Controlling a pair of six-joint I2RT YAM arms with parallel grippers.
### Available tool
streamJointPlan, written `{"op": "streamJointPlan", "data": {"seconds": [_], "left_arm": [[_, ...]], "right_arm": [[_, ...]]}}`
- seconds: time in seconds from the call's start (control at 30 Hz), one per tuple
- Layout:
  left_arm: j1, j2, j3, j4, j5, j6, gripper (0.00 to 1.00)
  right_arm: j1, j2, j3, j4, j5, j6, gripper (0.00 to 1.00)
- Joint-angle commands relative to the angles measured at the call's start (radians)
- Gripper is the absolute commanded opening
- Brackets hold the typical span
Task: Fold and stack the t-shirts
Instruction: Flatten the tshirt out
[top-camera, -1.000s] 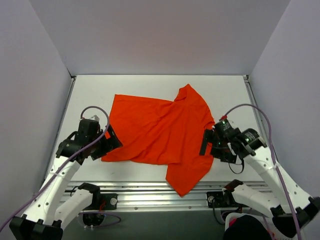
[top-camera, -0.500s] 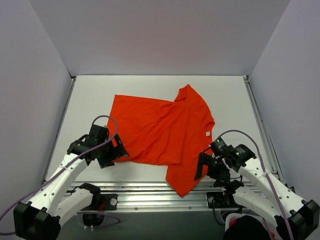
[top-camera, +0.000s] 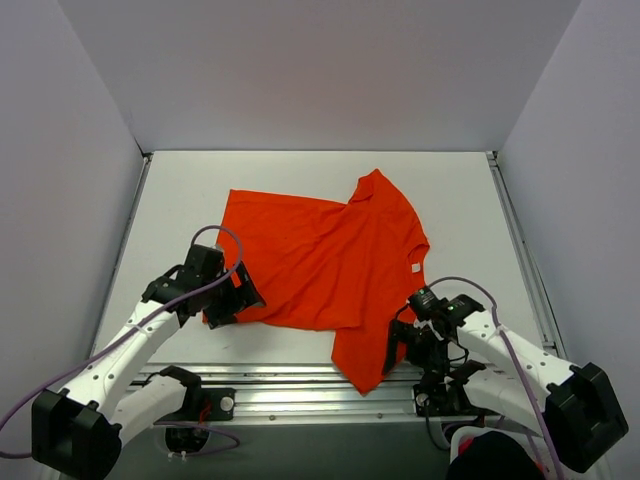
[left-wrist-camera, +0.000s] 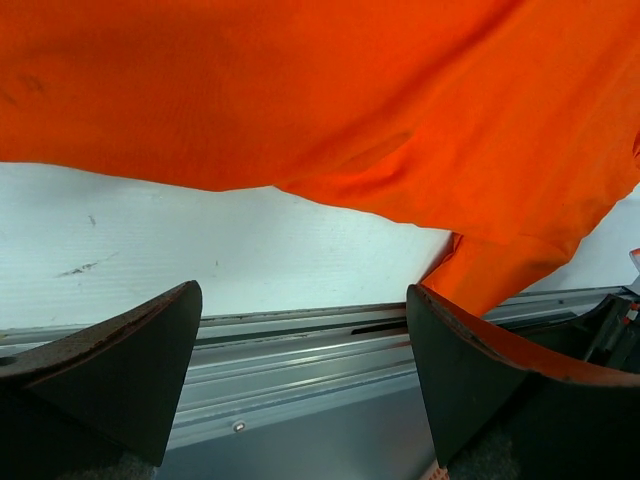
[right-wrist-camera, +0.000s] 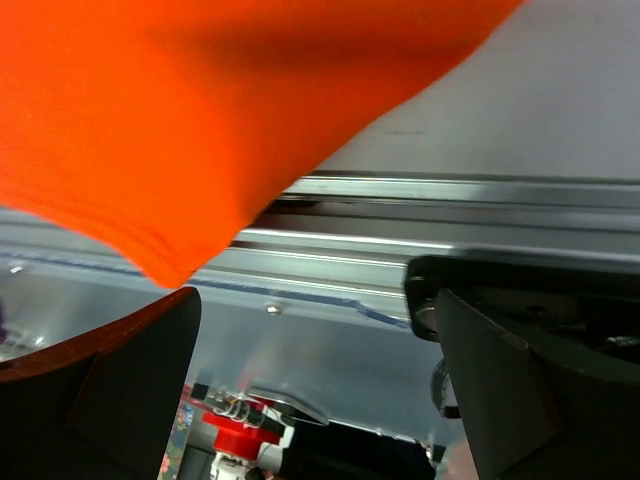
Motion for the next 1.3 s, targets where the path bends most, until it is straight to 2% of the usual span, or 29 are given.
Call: {"op": "streamJointPlan", "data": {"seconds": [0.0,0.07,0.1,0.13,0.2,0.33,0.4,0.43,0.47,0.53,0.63,0.67,0.73,0.8,0.83,0.87,0.9,0.93,0.97,1.0,1.07,1.13,1.2,1.23,1.27], "left_arm": [[-0.009,-0.013,-0.014,0.076,0.004,-0.016,0.92],[-0.009,-0.018,-0.020,0.088,0.009,-0.022,0.92],[-0.009,-0.024,-0.022,0.098,0.012,-0.024,0.92],[-0.012,-0.029,-0.022,0.104,0.016,-0.027,0.92],[-0.015,-0.053,-0.028,0.128,0.022,-0.033,0.91],[-0.026,-0.098,-0.025,0.141,0.032,-0.042,0.92],[-0.027,-0.118,-0.022,0.135,0.027,-0.044,0.91],[-0.029,-0.122,-0.011,0.128,0.020,-0.041,0.91],[-0.029,-0.125,-0.005,0.118,0.012,-0.035,0.91],[-0.030,-0.119,0.012,0.110,-0.002,-0.027,0.91],[-0.033,-0.104,0.036,0.118,0.001,-0.031,0.91],[-0.035,-0.101,0.038,0.130,0.003,-0.039,0.91],[-0.036,-0.101,0.039,0.145,0.009,-0.045,0.91],[-0.036,-0.096,0.030,0.174,0.012,-0.054,0.91],[-0.036,-0.095,0.027,0.190,0.018,-0.061,0.91],[-0.036,-0.092,0.021,0.228,0.039,-0.071,0.91],[-0.036,-0.087,0.013,0.246,0.050,-0.079,0.91],[-0.038,-0.084,0.012,0.263,0.061,-0.088,0.91],[-0.038,-0.076,0.015,0.280,0.079,-0.091,0.91],[-0.039,-0.072,0.019,0.280,0.082,-0.090,0.91],[-0.043,-0.067,0.042,0.266,0.079,-0.070,0.91],[-0.044,-0.073,0.042,0.256,0.073,-0.056,0.91],[-0.044,-0.081,0.035,0.246,0.072,-0.048,0.91],[-0.044,-0.081,0.026,0.246,0.078,-0.045,0.91],[-0.046,-0.079,0.021,0.248,0.082,-0.045,0.91]], "right_arm": [[-0.035,-0.093,0.015,0.040,-0.077,-0.034,0.99],[-0.120,-0.160,0.071,0.037,-0.136,-0.109,0.98],[-0.155,-0.225,0.132,0.030,-0.215,-0.160,0.98],[-0.255,-0.262,0.154,0.022,-0.280,-0.184,0.98],[-0.380,-0.393,0.200,-0.007,-0.389,-0.228,0.99],[-0.436,-0.404,0.229,-0.053,-0.392,-0.264,0.96],[-0.471,-0.343,0.245,-0.116,-0.202,-0.291,0.95],[-0.474,-0.292,0.263,-0.200,-0.052,-0.293,0.94],[-0.449,-0.210,0.254,-0.205,0.124,-0.214,0.95],[-0.445,-0.130,0.233,-0.199,0.183,-0.160,0.95],[-0.468,-0.109,0.193,-0.073,0.115,-0.013,0.96],[-0.489,-0.146,0.194,-0.075,0.109,0.024,0.96],[-0.548,-0.204,0.208,-0.095,0.241,0.133,0.95],[-0.612,-0.334,0.139,-0.035,0.314,0.141,0.97],[-0.688,-0.397,0.106,0.021,0.392,0.153,1.00],[-0.736,-0.548,0.060,0.071,0.396,0.146,1.00],[-0.793,-0.632,0.039,0.126,0.352,0.120,1.00],[-0.895,-0.720,0.020,0.237,0.201,0.086,1.00],[-0.892,-0.774,0.004,0.258,0.168,0.095,0.99],[-0.879,-0.751,-0.001,0.260,0.137,0.106,0.97],[-0.876,-0.622,0.047,0.220,0.005,-0.004,0.98],[-0.797,-0.593,0.032,0.212,-0.073,-0.023,0.99],[-0.693,-0.285,-0.002,0.089,-0.014,-0.079,1.00],[-0.537,-0.006,-0.022,0.056,0.026,-0.151,1.00],[-0.446,0.104,-0.016,0.039,0.064,-0.170,1.00]]}}
